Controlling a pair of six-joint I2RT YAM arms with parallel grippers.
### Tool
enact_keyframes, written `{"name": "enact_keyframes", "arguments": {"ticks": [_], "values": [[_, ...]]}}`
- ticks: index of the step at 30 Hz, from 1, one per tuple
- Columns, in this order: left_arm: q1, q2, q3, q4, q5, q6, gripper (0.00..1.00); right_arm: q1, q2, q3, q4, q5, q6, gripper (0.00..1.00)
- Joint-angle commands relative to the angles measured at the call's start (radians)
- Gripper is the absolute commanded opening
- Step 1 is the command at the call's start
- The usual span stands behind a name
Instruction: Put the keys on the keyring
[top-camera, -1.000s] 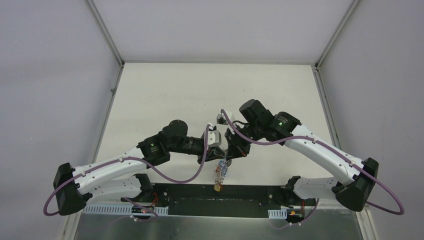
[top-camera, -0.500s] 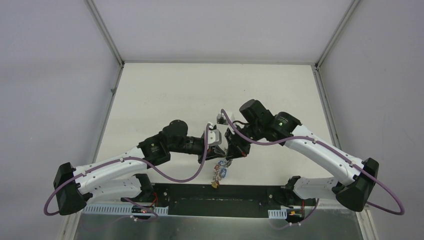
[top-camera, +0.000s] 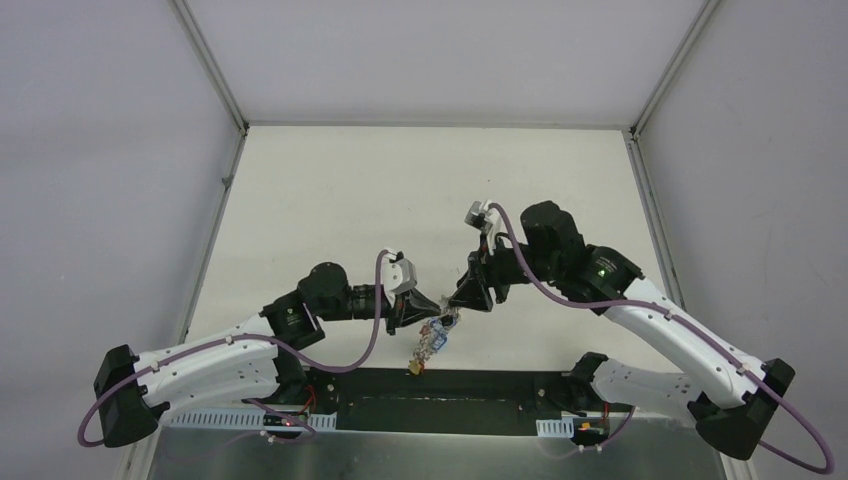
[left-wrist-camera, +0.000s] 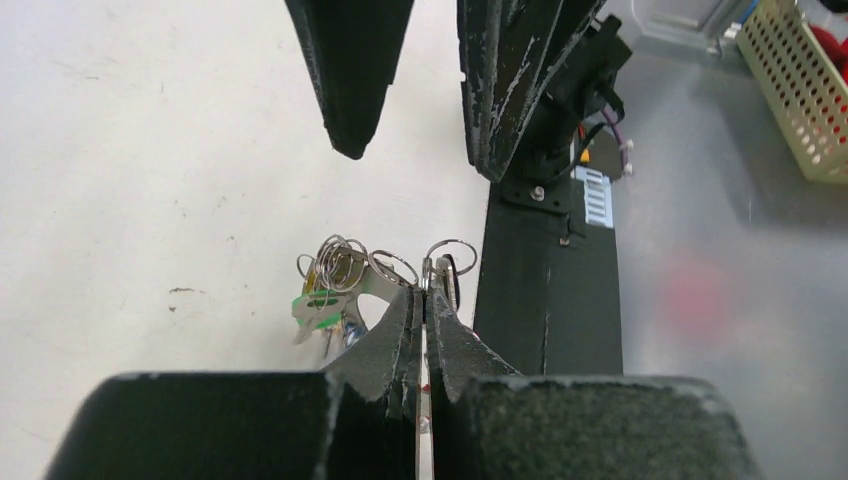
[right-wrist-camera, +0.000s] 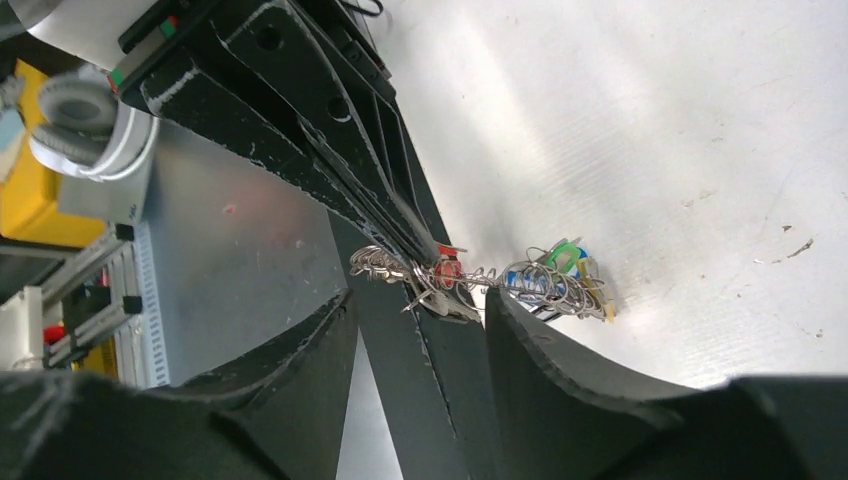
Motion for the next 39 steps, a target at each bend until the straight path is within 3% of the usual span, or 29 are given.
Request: {"name": "enact_keyframes", "arguments": {"ticks": [1,8,16,25,36,39], "values": [[-0.007,-0.053,-0.022,0.263,-0.063,-0.090,0.00,-0.041,-0.059,-0.063,0.173,-0.064,0.157,0.52],[-0.008,-0.069,-0.061,0.416,-0.103,-0.120,0.00,-0.060,-0.090,-0.116,0.260,-0.105,0.291,0.48],[-0.008,-0.079,-0.061,0.408,-0.115,-0.113,0.00,-0.060,-0.114,-0.118,0.237,-0.032,0.319,0.40],[-0.009,-0.086,-0.059,0.379,-0.117,-0.108,0.00,-0.059,-0.066,-0.069,0.189,-0.064,0.280,0.39],[-0.008,-0.090,-0.058,0.369,-0.119,-0.097,0.00,-0.060,-0.061,-0.051,0.166,-0.057,0.268,0.02],[-0.008,-0.093,-0.060,0.371,-0.121,-0.095,0.00,-0.060,-0.068,-0.057,0.162,-0.057,0.267,0.00]]}}
